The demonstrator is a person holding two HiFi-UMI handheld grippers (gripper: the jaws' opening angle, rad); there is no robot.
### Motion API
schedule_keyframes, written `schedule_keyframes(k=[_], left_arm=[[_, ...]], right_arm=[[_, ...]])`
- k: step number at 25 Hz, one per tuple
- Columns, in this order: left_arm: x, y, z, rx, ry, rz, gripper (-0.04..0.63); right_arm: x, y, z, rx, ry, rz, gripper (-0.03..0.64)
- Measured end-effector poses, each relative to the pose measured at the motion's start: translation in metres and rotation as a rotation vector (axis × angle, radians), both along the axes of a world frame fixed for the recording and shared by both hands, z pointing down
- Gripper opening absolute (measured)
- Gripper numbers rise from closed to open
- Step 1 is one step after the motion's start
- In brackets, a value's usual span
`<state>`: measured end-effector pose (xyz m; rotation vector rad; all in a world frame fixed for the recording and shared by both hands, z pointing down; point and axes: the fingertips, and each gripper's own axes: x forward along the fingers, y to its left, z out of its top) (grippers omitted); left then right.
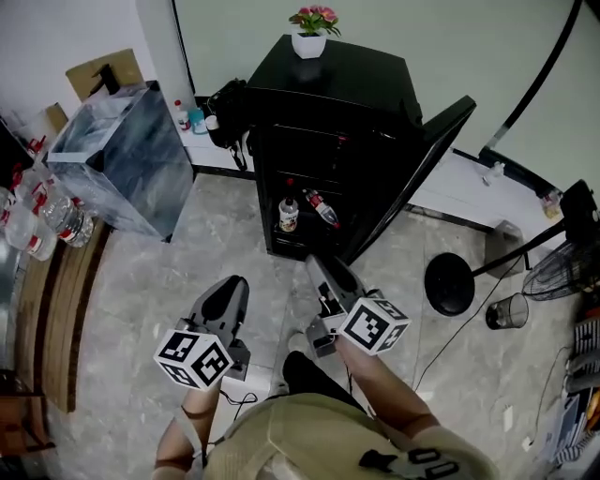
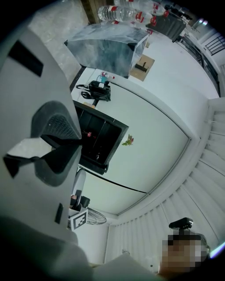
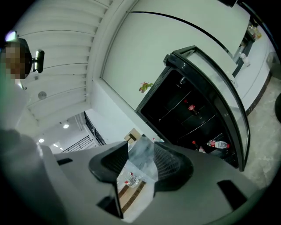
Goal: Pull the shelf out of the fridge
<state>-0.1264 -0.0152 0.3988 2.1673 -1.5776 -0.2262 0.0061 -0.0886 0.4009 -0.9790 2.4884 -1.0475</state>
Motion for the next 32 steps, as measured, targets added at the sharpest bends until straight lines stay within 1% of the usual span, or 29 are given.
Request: schedule_keyframes(k=[8,13,18,23,28,32], left_arm=[[0.004,-0.079,-0.003,-0.005,0.014,-0.001,0.031],[0.009,-0.125,0.004,-0.014,0.039,0.017,0.032],[0.022,-0.164,0.009,-0.013,0.044,0.038,0.035],[0.025,-0.191,0.011,-0.016,0.056,0.046,0.055],[0.017,-0.215,0.013,-0.014,0.076,0.027,0.069],[0.012,-0.235,0.018,-0.012,0.137,0.008,0.077]], right_arm=[[0.011,-0.076,0.015,-0.063,0.003,0.073,0.186],[0.015,-0.115,0.014,-0.058,0.0,0.086,0.186],[0.025,-0.154,0.018,-0.059,0.006,0.113,0.186],[0.035,-0.191,0.026,-0.102,-0.045,0.167,0.186],[0.039,-0.229,0.028,-0.127,-0.093,0.229,0.186],[0.039,-0.255,0.03,-0.143,-0.129,0.276,0.186]])
